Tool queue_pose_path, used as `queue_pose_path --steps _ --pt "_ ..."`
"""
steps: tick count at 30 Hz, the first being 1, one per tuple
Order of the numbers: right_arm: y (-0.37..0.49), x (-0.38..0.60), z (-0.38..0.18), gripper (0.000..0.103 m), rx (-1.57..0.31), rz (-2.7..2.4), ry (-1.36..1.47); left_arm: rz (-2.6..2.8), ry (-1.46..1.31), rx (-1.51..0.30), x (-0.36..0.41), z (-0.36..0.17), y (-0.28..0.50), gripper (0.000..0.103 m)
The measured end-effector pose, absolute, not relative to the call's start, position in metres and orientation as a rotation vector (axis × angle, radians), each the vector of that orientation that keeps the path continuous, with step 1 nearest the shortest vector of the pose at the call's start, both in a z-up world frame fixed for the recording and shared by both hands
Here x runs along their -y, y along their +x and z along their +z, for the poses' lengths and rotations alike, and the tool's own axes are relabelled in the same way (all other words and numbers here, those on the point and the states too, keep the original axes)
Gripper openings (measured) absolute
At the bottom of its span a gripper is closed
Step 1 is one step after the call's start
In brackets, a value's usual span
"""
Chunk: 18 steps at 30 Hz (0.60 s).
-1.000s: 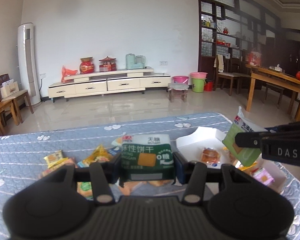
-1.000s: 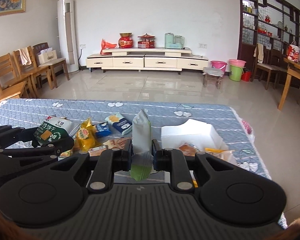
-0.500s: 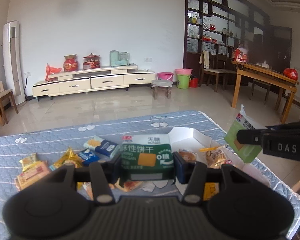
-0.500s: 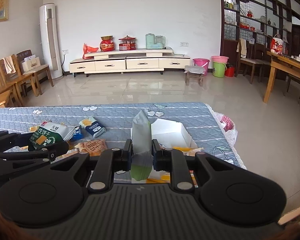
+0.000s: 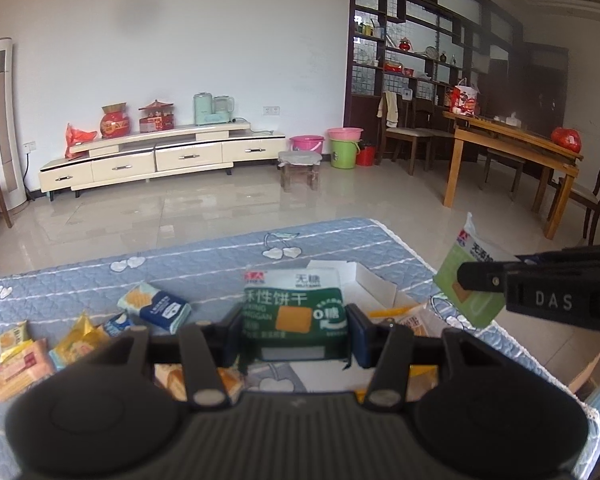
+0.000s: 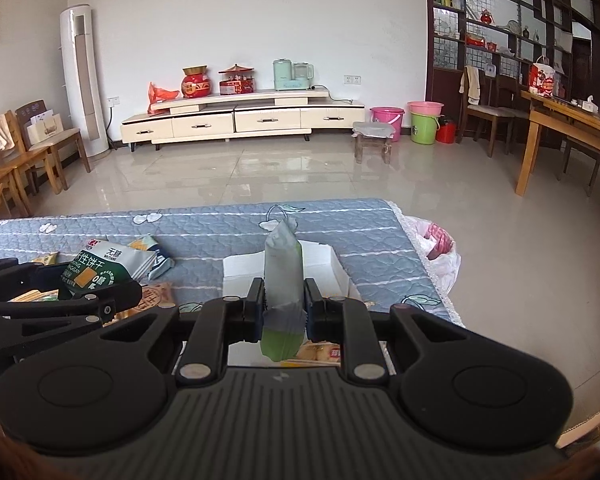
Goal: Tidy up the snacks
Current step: 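Carry the green biscuit pack and green-white carton toward the white tray with both tools, then lower the green-white carton into the tray and open the left tool while the right tool releases the green pack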
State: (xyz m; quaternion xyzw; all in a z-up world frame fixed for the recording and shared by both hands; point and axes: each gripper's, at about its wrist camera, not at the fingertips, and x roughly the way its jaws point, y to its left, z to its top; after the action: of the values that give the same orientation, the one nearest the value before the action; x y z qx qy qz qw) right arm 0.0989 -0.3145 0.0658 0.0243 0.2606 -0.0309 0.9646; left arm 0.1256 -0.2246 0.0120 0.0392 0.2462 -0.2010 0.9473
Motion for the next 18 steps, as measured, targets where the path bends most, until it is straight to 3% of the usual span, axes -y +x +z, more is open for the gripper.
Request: queue_pose_path --steps 18 --pt "0.181 0.334 0.04 0.022 -0.582 -0.048 0.031 -0.424 0.106 -0.567 0.264 -0.02 0.168 0.051"
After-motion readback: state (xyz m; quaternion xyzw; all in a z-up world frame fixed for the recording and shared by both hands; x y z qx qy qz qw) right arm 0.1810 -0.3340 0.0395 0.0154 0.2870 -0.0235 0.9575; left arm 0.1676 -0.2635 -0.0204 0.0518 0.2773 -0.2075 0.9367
